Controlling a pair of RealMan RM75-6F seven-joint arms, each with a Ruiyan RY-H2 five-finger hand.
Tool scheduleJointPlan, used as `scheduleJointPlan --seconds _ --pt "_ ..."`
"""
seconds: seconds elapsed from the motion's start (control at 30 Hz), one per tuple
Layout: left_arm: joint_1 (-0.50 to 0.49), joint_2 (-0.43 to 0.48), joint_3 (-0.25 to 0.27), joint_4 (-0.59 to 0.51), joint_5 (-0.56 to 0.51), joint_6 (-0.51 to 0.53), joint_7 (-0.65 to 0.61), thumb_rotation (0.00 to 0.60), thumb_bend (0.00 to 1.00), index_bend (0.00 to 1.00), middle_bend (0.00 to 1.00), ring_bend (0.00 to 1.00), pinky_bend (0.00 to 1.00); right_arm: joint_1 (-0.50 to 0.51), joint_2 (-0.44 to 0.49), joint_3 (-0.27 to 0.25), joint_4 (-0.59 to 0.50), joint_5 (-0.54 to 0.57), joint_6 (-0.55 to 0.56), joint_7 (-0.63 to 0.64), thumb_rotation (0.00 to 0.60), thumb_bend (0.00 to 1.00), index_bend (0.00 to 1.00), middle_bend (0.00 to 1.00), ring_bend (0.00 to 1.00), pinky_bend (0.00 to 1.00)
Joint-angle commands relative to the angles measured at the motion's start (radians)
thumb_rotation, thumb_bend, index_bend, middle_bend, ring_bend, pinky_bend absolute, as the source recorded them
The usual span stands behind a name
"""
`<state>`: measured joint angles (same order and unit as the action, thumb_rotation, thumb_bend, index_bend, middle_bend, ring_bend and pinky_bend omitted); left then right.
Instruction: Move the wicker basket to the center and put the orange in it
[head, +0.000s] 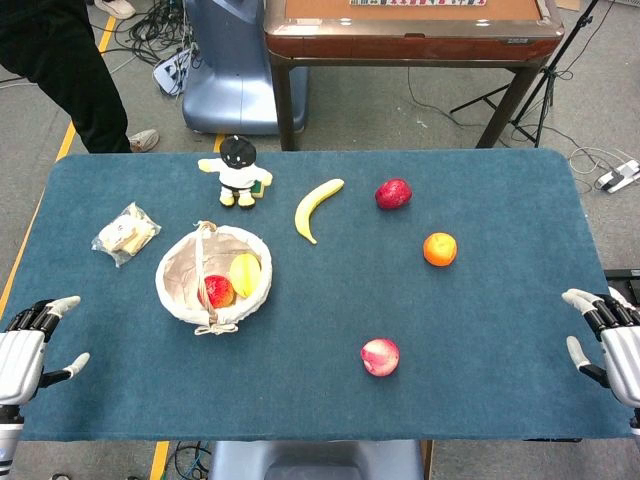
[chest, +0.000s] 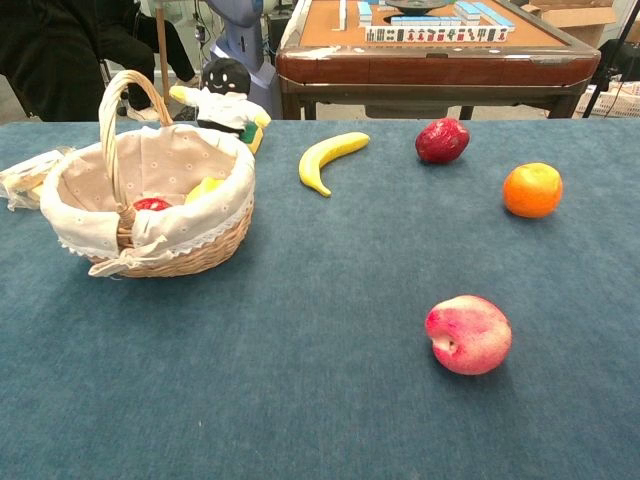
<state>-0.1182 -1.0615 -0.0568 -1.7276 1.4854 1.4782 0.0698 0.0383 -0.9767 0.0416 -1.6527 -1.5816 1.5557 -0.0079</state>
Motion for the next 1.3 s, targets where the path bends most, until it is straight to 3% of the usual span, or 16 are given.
scheduleJointPlan --seconds 0.03,0.6,1.1,1.3 --pt "-0.001 -0.006 -0.001 0.005 -0.006 -0.005 0.000 0.600 0.20 0.24 0.23 0.17 0.20 0.004 -0.003 0.004 0.000 0.001 -0.001 -0.002 0.600 0.42 0.25 0.26 0.21 0.39" --pt "-0.024 0.003 -0.019 0.020 -0.002 -0.018 -0.015 0.600 0.20 0.24 0.23 0.17 0.20 0.000 0.002 0.015 -0.008 -0.002 0.019 -0.014 0.600 0.42 0.25 0.26 0.21 0.39" --pt "-0.205 -0.023 -0.090 0.271 0.041 -0.175 -0.215 0.600 0.20 0.23 0.23 0.17 0.20 0.029 0.044 0.040 -0.047 -0.006 0.005 -0.036 0.600 0.42 0.25 0.26 0.21 0.39" --pt "-0.296 -0.059 -0.098 0.361 0.100 -0.220 -0.293 0.600 0.20 0.18 0.21 0.17 0.20 0.024 0.050 0.038 -0.052 -0.008 0.012 -0.037 0.600 0.42 0.25 0.26 0.21 0.39"
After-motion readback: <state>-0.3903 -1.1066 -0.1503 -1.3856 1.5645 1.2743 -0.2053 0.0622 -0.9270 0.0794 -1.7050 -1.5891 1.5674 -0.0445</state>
